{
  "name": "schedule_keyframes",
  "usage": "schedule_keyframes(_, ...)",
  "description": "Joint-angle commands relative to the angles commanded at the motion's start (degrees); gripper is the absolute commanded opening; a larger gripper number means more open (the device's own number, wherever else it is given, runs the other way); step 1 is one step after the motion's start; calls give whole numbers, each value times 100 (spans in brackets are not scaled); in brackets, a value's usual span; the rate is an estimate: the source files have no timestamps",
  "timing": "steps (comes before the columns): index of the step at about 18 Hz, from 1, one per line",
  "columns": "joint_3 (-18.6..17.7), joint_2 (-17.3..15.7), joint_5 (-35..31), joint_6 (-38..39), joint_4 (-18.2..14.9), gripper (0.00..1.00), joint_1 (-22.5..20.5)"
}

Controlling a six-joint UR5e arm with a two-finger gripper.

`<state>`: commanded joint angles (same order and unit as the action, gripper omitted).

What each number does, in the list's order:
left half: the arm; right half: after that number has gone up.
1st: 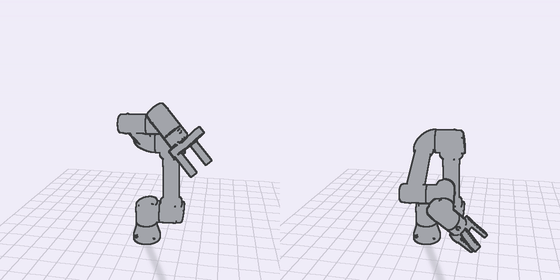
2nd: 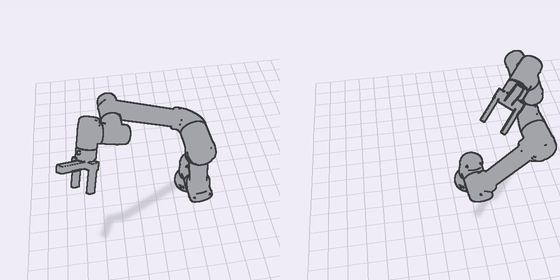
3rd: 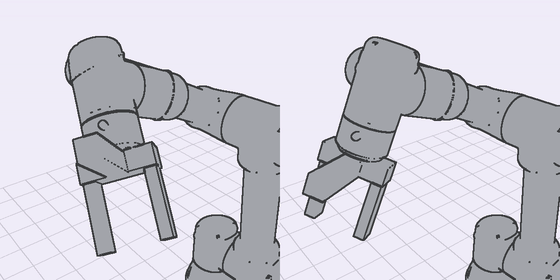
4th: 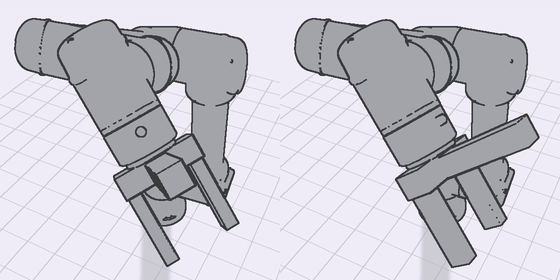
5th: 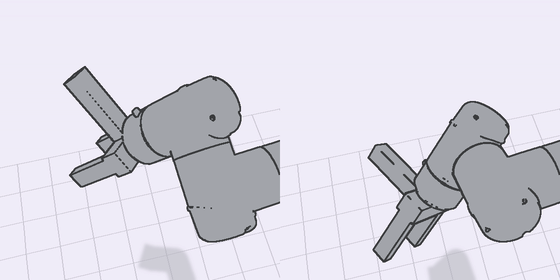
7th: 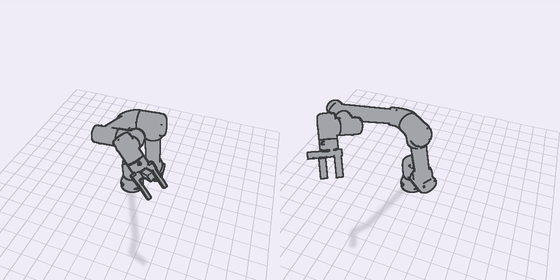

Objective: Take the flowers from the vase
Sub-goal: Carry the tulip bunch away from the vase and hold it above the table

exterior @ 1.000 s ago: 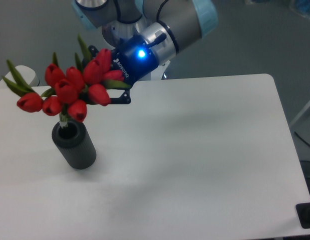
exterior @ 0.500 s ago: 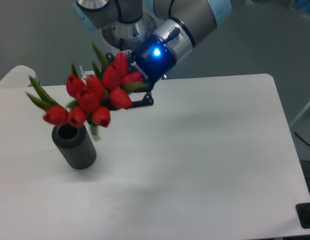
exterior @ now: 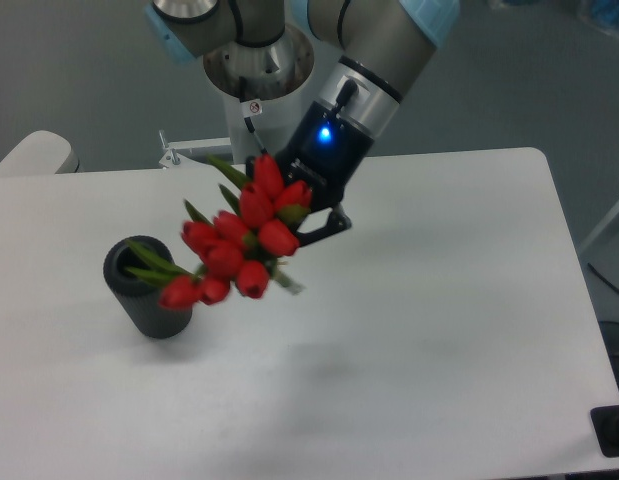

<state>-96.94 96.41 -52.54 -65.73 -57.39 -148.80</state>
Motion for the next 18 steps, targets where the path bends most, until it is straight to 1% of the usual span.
schedule_keyframes(2, 0, 114, -430, -220, -17, 0, 0)
schedule_keyframes(5, -18, 193, -1107, -300, -26, 0, 9)
schedule_keyframes(6, -18, 220, -1353, -335, -35, 1, 18)
schedule_keyframes(7, -18, 246, -1547, -353, -44, 4, 26)
schedule_keyframes(10, -9, 325, -2223, -353, -158, 4, 26)
schedule_keyframes(15, 96, 589, -2743, -414, -158, 4, 62)
schedule_keyframes(18, 289, 738, -2946, -476, -167, 4, 237)
